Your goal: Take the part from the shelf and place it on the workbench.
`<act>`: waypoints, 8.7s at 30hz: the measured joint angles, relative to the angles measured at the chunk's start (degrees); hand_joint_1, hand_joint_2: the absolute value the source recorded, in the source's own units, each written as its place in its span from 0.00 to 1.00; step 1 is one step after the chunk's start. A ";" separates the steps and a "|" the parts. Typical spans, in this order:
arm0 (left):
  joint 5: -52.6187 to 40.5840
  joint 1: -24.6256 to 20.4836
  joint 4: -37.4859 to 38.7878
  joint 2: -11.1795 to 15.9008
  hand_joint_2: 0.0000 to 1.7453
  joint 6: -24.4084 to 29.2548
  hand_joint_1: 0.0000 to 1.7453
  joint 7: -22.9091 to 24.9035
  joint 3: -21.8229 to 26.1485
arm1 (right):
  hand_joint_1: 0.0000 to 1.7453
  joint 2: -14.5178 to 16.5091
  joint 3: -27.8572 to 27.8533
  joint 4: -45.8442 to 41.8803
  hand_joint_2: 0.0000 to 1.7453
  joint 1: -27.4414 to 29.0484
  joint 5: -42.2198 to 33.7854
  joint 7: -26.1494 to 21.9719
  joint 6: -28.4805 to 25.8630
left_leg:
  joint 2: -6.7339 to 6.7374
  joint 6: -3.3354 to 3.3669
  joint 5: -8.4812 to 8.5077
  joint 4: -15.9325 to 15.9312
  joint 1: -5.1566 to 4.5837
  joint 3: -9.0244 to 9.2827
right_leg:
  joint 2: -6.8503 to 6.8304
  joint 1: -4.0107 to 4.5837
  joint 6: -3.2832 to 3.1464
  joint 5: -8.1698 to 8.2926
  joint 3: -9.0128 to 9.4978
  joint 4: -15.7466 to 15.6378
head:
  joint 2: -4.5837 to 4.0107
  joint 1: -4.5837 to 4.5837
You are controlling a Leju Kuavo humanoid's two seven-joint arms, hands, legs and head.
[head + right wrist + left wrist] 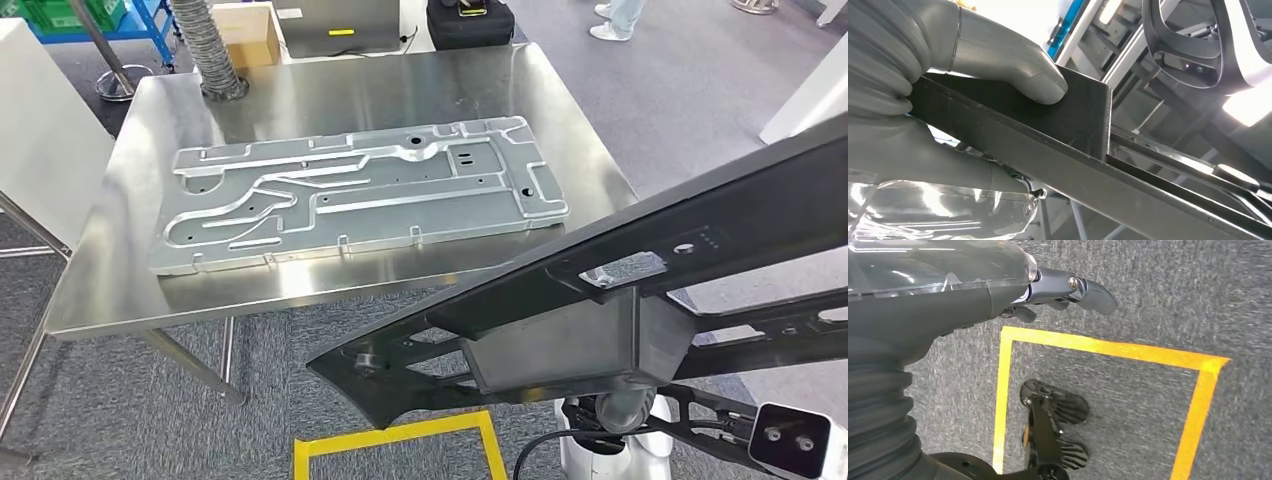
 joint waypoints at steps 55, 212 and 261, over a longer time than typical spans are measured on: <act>0.74 -0.26 0.06 -0.52 1.00 -0.39 0.00 -0.54 0.17 | 1.00 -3.41 -1.37 0.98 1.00 -4.08 -1.12 -0.01 -4.99 | 0.25 1.01 2.48 -0.30 0.35 -2.48 | 0.24 -0.82 1.23 -10.27 -2.96 14.31 | 0.00 0.08; 5.07 1.19 0.45 -2.83 0.00 0.02 0.00 -3.54 0.25 | 0.00 -19.12 -16.43 4.36 0.00 17.14 66.13 1.61 -91.45 | 0.50 1.45 3.88 1.10 -0.11 -5.37 | -0.30 -0.93 1.30 -7.77 3.49 6.65 | 0.00 0.09; 2.12 1.40 0.45 -3.40 0.00 0.38 0.00 -3.97 0.30 | 0.00 -9.29 -33.93 19.47 0.00 18.41 43.04 0.01 -74.77 | 0.04 -1.12 -2.87 0.07 -0.03 5.15 | -1.50 -0.36 0.15 3.08 -0.94 -1.41 | 0.00 0.09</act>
